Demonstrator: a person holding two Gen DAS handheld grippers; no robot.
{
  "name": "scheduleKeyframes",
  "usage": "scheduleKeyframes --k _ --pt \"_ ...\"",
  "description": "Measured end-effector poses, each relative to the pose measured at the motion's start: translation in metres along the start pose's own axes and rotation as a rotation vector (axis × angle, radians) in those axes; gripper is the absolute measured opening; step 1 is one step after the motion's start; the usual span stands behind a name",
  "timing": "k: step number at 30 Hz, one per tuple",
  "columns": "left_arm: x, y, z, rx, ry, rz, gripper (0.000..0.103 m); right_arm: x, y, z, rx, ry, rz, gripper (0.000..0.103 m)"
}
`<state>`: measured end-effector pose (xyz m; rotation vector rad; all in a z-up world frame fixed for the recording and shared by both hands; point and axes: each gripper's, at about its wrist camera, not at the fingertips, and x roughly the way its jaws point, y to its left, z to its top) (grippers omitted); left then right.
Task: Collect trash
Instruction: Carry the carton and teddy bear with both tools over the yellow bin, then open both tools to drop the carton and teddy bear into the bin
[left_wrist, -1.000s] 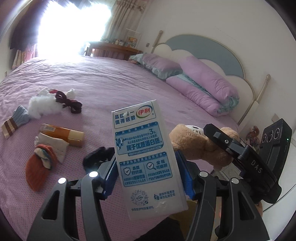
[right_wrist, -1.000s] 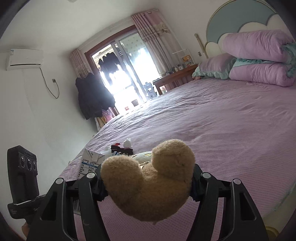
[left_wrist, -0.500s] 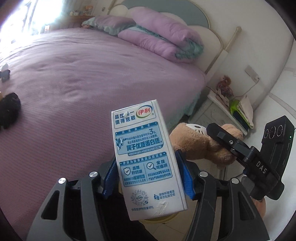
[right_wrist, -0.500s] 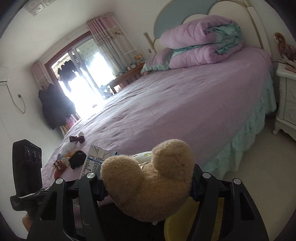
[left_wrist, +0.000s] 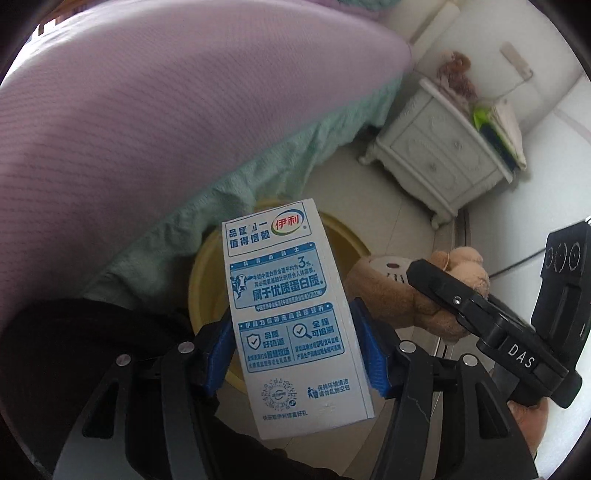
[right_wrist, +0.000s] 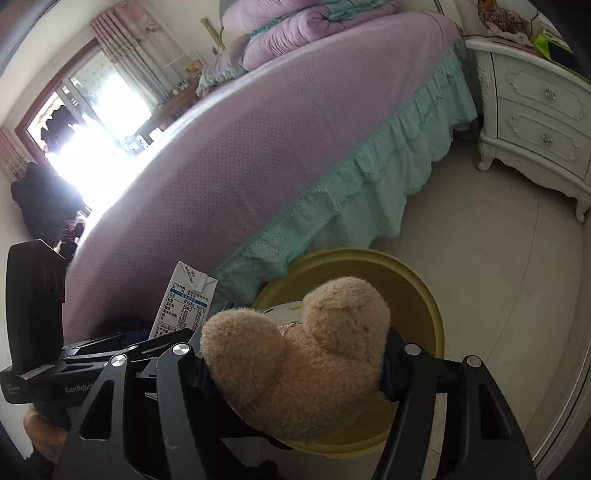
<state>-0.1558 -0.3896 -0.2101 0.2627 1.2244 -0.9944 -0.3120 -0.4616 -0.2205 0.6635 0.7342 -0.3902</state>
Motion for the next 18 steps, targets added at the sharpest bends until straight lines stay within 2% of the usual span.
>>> scheduleKeyframes --k 2,4,8,11,15,18 --pt "0.010 -0.005 0.000 0.029 0.022 0.006 0.064 0.004 -0.005 -0.003 0.002 0.009 -0.028 0.062" --pt "0.018 -0.006 0.000 0.053 0.041 0.001 0.077 0.007 -0.011 -0.005 0.013 0.018 -0.042 0.062" --pt "0.033 -0.010 0.001 0.097 0.080 -0.001 0.085 0.012 -0.020 -0.008 0.023 0.037 -0.078 0.062" --pt "0.040 -0.015 0.003 0.114 0.104 -0.004 0.090 0.017 -0.026 -0.011 0.033 0.053 -0.078 0.062" --pt "0.043 -0.015 0.008 0.171 0.127 0.078 0.090 0.033 -0.028 -0.017 0.017 0.103 -0.091 0.062" --pt "0.046 -0.015 0.009 0.188 0.139 0.097 0.091 0.053 -0.032 -0.025 0.020 0.168 -0.106 0.063"
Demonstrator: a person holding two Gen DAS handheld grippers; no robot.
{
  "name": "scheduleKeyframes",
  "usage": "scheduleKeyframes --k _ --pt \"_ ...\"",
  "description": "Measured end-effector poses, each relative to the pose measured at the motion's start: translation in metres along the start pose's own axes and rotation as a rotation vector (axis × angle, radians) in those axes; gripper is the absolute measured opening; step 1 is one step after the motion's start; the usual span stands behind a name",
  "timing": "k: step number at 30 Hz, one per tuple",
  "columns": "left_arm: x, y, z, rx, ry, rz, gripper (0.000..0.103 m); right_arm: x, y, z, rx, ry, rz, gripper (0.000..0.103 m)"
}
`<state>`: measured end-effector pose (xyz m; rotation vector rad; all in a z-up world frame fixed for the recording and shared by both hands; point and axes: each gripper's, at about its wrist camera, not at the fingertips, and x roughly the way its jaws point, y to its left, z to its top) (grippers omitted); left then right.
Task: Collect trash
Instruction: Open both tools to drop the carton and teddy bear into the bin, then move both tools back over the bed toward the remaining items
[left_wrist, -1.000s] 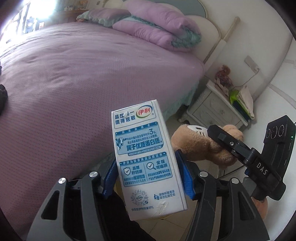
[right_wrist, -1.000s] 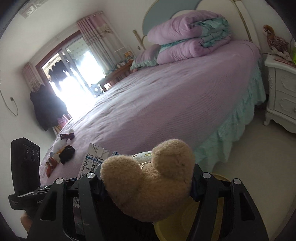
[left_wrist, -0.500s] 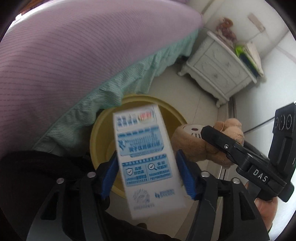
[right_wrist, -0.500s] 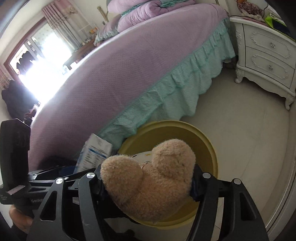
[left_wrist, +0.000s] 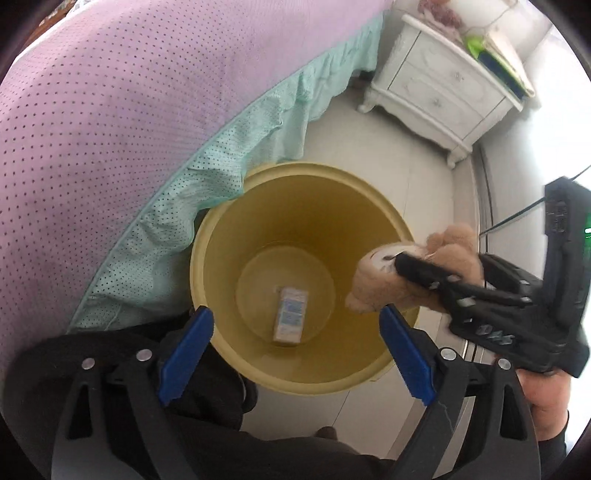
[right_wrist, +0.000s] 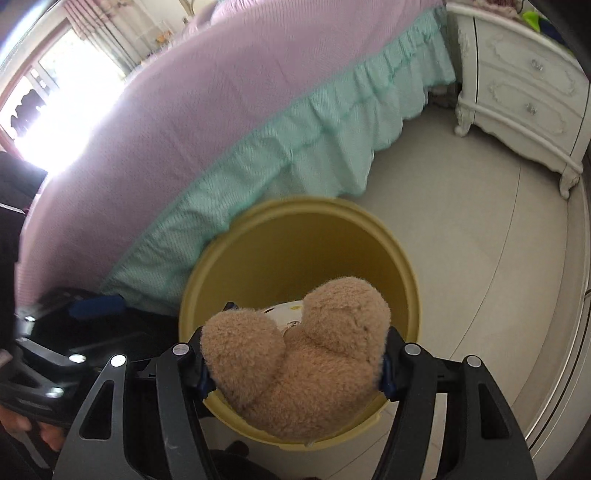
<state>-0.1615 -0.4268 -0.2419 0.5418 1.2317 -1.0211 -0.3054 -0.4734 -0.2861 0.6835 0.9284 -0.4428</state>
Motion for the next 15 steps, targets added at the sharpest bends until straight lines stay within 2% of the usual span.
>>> scheduleKeyframes --k 4,6,15 --pt "0.002 -0.001 -0.003 0.022 -0.007 0.003 0.094 0.028 0.002 -0.012 -0.016 0.086 -0.022 0.064" --pt "0.002 -0.001 -0.003 0.033 -0.005 0.001 0.095 0.038 0.002 -0.016 -0.015 0.133 -0.041 0.073" --pt "0.004 -0.003 -0.003 0.044 -0.007 -0.009 0.097 0.025 -0.008 -0.014 -0.016 0.100 -0.128 0.076"
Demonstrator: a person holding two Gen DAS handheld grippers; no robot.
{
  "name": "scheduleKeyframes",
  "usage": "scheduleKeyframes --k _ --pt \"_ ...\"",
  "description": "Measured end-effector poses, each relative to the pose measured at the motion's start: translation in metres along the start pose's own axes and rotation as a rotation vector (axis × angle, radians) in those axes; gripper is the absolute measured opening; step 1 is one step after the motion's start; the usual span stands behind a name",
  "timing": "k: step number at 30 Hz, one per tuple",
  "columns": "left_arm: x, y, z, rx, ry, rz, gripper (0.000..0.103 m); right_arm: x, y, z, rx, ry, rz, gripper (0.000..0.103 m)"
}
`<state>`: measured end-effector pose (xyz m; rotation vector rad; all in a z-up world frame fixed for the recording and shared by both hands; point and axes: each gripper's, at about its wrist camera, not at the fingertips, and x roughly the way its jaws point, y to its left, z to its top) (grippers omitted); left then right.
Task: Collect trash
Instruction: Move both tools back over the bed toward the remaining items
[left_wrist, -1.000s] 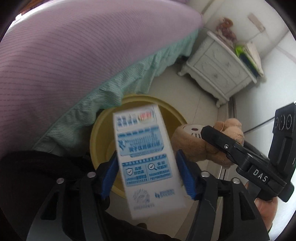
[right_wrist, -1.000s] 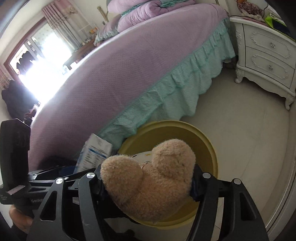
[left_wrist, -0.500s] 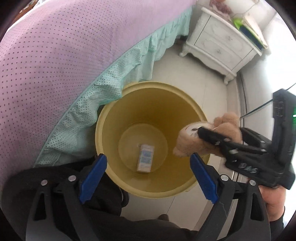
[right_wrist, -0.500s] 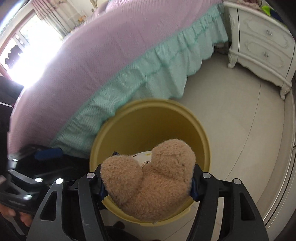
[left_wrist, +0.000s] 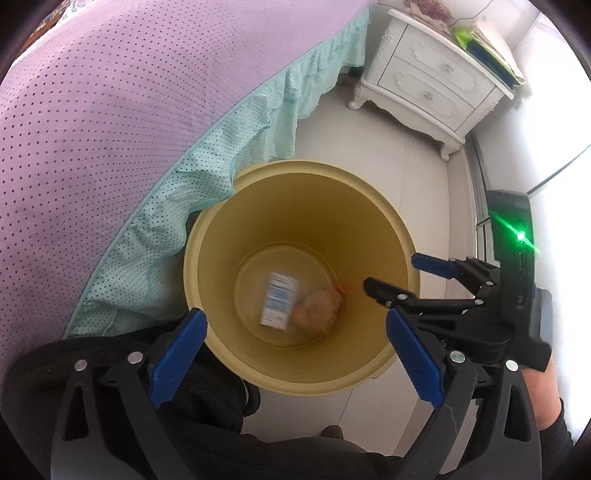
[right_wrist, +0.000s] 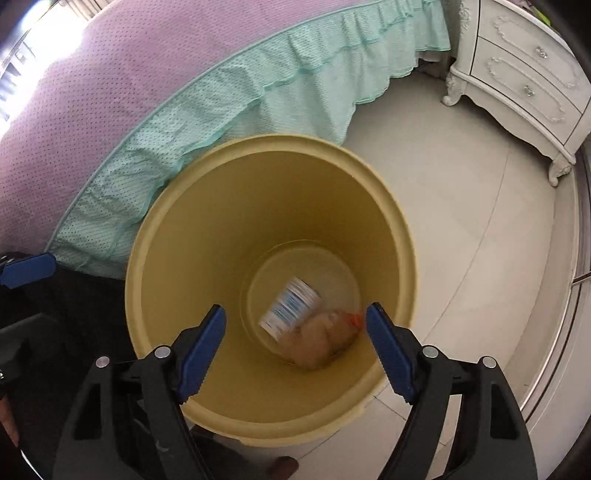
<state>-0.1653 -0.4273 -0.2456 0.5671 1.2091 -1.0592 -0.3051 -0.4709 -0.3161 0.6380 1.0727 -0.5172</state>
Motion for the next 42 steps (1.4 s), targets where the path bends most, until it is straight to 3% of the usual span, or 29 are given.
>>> scheduleKeyframes --k 7,11,14,19,24,30,35,38,42 --pt "-0.002 0.000 0.000 -0.004 -0.010 -0.018 0.097 -0.017 -0.006 0.001 0.009 -0.030 0.020 0.076" --pt "-0.010 0.003 0.000 -0.017 -0.039 -0.047 0.097 -0.035 0.006 0.008 -0.056 -0.100 -0.031 0.076" --pt "-0.029 0.006 -0.003 -0.027 -0.118 -0.019 0.097 -0.057 0.020 0.017 -0.123 -0.184 -0.057 0.076" --pt "-0.091 0.014 -0.016 -0.048 -0.279 0.022 0.097 -0.107 0.056 0.033 -0.223 -0.367 0.013 0.079" --pt "-0.162 0.039 -0.042 -0.103 -0.439 0.141 0.097 -0.159 0.116 0.047 -0.372 -0.543 0.135 0.088" --pt "-0.235 0.100 -0.088 -0.327 -0.565 0.310 0.099 -0.193 0.202 0.057 -0.549 -0.646 0.328 0.094" --pt "-0.279 0.145 -0.130 -0.493 -0.635 0.465 0.099 -0.204 0.275 0.055 -0.667 -0.651 0.470 0.095" --pt "-0.296 0.168 -0.150 -0.578 -0.649 0.513 0.099 -0.208 0.315 0.052 -0.724 -0.644 0.541 0.095" --pt "-0.311 0.195 -0.164 -0.643 -0.656 0.567 0.099 -0.207 0.360 0.033 -0.805 -0.650 0.566 0.095"
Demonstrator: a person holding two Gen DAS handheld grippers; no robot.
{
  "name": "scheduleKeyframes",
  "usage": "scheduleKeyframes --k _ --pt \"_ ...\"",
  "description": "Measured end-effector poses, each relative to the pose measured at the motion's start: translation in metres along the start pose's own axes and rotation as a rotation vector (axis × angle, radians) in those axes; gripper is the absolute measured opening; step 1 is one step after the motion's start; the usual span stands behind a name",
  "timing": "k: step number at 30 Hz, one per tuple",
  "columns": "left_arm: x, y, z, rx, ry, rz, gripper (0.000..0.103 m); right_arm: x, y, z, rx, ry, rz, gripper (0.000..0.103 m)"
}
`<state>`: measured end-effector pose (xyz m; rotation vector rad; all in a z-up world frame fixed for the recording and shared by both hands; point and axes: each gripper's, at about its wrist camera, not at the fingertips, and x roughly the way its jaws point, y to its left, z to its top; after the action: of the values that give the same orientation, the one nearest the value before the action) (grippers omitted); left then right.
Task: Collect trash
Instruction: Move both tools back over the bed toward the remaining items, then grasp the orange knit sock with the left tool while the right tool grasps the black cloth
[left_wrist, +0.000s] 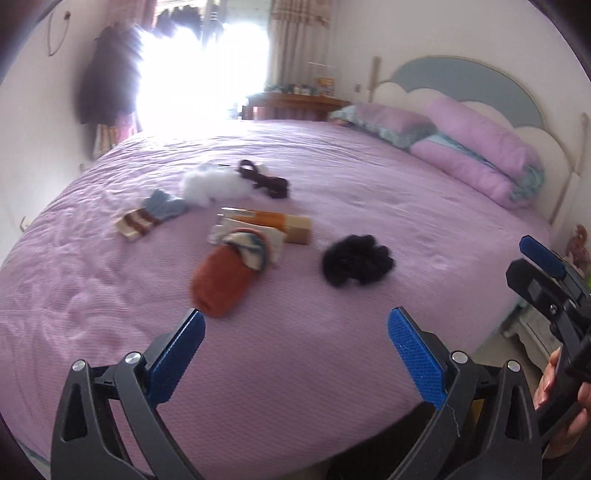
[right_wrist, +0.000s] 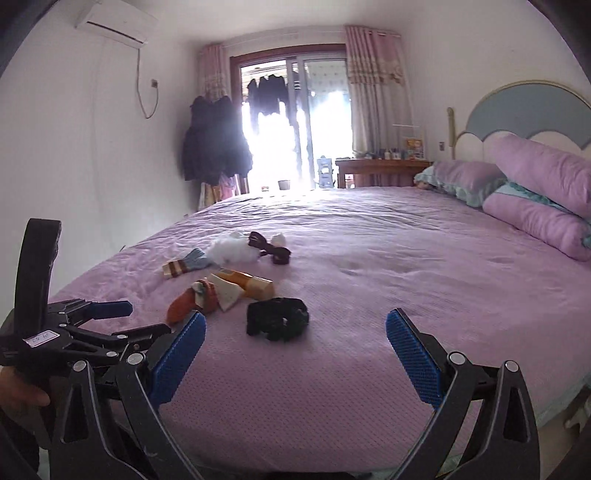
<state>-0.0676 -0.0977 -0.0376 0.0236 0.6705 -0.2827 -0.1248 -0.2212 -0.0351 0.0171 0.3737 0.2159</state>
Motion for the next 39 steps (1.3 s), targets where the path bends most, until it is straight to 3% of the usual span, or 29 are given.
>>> scheduleKeyframes --k 6,13,21,22,23,25,28,29,35,39 --pt "0.012 0.050 0.004 -0.031 0.004 0.040 0.099 0.021 0.024 0.001 -0.030 -0.007 -0.004 0.095" --pt "0.056 0.062 0.014 -0.030 0.055 0.078 0.099 0.046 0.015 -0.004 0.018 0.056 0.025 0.095" --pt "0.102 0.071 0.024 -0.038 0.111 0.069 0.098 0.068 0.005 -0.010 0.049 0.096 0.039 0.095" --pt "0.105 0.072 0.024 -0.044 0.116 0.055 0.094 0.071 0.004 -0.011 0.051 0.103 0.042 0.095" --pt "0.108 0.074 0.023 -0.053 0.128 0.041 0.080 0.073 0.003 -0.012 0.053 0.108 0.044 0.095" --pt "0.111 0.074 0.021 -0.057 0.145 0.027 0.068 0.077 0.001 -0.014 0.056 0.117 0.040 0.095" --pt "0.105 0.070 0.018 -0.021 0.140 0.016 0.033 0.085 -0.002 -0.016 0.074 0.133 0.047 0.095" --pt "0.101 0.070 0.018 -0.029 0.139 0.002 0.028 0.087 -0.003 -0.017 0.081 0.139 0.050 0.095" --pt "0.070 0.087 0.020 -0.145 0.085 -0.064 0.026 0.105 -0.002 -0.018 0.090 0.175 0.057 0.095" --pt "0.058 0.091 0.024 -0.151 0.059 -0.089 0.026 0.118 0.000 -0.016 0.090 0.187 0.065 0.095"
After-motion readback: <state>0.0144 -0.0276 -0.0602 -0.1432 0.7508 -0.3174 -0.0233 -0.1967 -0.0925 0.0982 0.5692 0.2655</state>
